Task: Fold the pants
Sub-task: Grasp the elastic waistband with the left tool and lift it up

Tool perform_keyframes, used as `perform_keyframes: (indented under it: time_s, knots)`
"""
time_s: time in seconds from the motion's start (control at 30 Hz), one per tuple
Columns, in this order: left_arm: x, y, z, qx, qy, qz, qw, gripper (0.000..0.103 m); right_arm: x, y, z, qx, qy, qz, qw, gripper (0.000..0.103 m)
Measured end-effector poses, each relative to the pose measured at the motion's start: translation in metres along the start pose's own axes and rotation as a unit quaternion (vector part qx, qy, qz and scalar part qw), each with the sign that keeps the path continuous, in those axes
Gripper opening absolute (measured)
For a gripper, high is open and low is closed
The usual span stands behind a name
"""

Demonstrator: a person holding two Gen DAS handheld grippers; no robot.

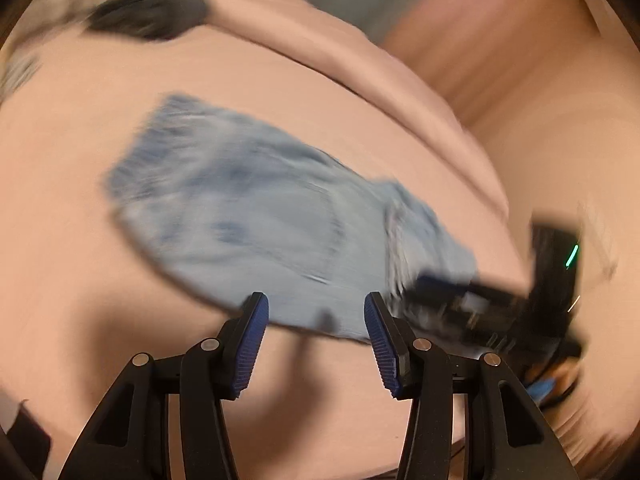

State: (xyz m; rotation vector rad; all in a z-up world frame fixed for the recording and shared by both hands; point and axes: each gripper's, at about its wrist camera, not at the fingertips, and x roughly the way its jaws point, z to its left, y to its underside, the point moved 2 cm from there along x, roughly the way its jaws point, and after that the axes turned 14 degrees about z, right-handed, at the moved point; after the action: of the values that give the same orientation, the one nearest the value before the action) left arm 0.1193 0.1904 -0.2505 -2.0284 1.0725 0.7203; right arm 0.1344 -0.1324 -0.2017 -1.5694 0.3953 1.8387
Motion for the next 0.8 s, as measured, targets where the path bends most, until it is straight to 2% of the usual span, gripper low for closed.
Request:
perform_keyframes:
  time_s: [0.07,0.13,0.17,0.2,0.23,0.33,0.47,0.57,0.63,0.73,0.8]
  knots:
    - [-0.011,0.0,0.026,-0.053,0.001,-0.015,0.9985,0.064,0.02,0.003,0.004,0.005,-0.014,0.022,1.0,0.051]
    - [-0.017,0.001,0.048,-0.098,0.012,-0.023,0.9949,0.064,0.026,0.004,0.014,-0.008,0.016,0.012,1.0,0.057]
    - [-0.02,0.002,0.056,-0.132,-0.001,-0.032,0.9907,0.064,0.026,0.003,0.021,-0.024,0.034,0.018,0.999,0.058]
    - [-0.023,0.004,0.062,-0.143,0.003,-0.034,0.9892,0.064,0.025,0.001,0.028,-0.037,0.058,0.027,0.997,0.058]
    - [-0.025,0.005,0.067,-0.149,0.005,-0.036,0.9882,0.064,0.022,-0.004,0.033,-0.044,0.061,0.028,0.997,0.057]
    - [-0.028,0.004,0.079,-0.163,0.008,-0.044,0.9857,0.064,0.013,-0.026,0.046,-0.065,0.027,0.005,0.998,0.054]
    - [-0.022,-0.003,0.091,-0.177,0.024,-0.049,0.9827,0.064,0.018,-0.074,0.052,-0.065,0.012,-0.025,0.998,0.052]
    - [-0.018,-0.012,0.096,-0.178,0.031,-0.05,0.9823,0.064,0.031,-0.11,0.058,-0.053,-0.025,-0.028,0.998,0.045]
    - [-0.006,-0.022,0.094,-0.18,0.031,-0.046,0.9821,0.064,0.044,-0.124,0.059,-0.047,-0.018,-0.018,0.999,0.041]
    - [-0.002,-0.031,0.098,-0.178,0.027,-0.04,0.9828,0.064,0.082,-0.148,0.062,-0.032,-0.001,0.026,0.999,0.04]
    - [-0.001,-0.037,0.099,-0.174,0.026,-0.039,0.9836,0.064,0.094,-0.157,0.056,-0.006,-0.006,0.035,0.999,0.041]
